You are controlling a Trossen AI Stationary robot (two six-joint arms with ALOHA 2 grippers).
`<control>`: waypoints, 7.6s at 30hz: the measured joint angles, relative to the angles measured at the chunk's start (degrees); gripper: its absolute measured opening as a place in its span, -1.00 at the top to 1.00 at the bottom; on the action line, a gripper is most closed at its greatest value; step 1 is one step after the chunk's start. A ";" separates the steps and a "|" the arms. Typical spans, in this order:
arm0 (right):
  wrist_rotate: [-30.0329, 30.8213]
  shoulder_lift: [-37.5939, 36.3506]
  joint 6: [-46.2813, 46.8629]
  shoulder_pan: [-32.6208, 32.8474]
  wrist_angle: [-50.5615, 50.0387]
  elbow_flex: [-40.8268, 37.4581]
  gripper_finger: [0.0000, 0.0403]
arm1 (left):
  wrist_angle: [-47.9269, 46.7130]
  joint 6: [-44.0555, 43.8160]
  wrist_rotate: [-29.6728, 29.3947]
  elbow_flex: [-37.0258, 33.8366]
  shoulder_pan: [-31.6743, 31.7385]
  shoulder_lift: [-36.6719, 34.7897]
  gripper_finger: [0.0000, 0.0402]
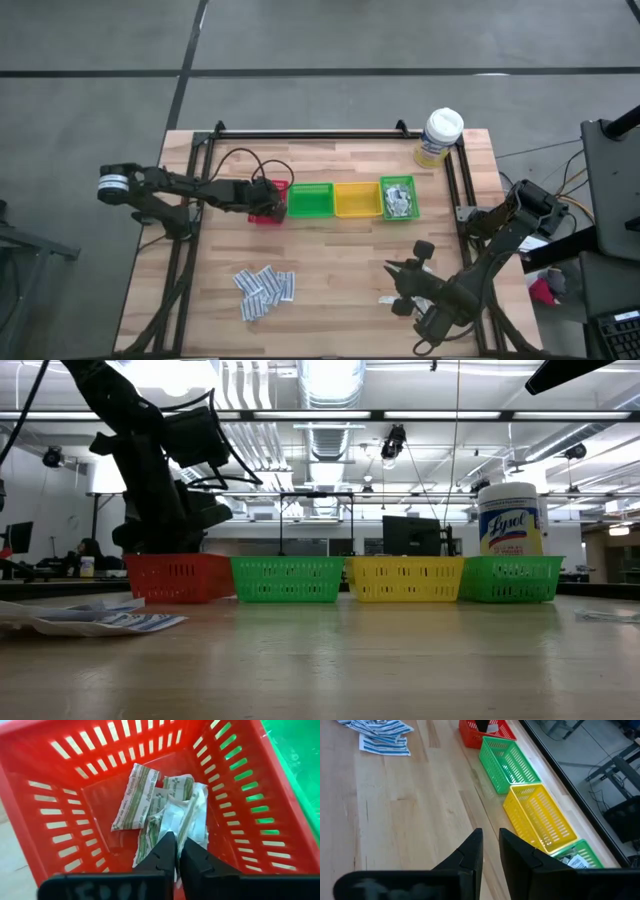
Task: Pick & Place First Aid Supplies
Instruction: Put the green bandage into the red bin
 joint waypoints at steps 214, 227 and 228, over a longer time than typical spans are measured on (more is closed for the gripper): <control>-49.29 -3.53 -19.91 -14.01 27.91 -14.51 0.96 | 27.66 40.66 7.45 -3.78 -16.15 -22.92 0.29; -43.41 -7.74 -49.29 -20.85 60.89 -14.47 0.96 | 41.53 44.62 31.15 -3.78 -16.92 -22.53 0.29; -43.43 -7.70 -51.42 -21.58 62.59 -14.47 0.96 | 43.22 44.62 32.32 -3.78 -17.21 -22.31 0.29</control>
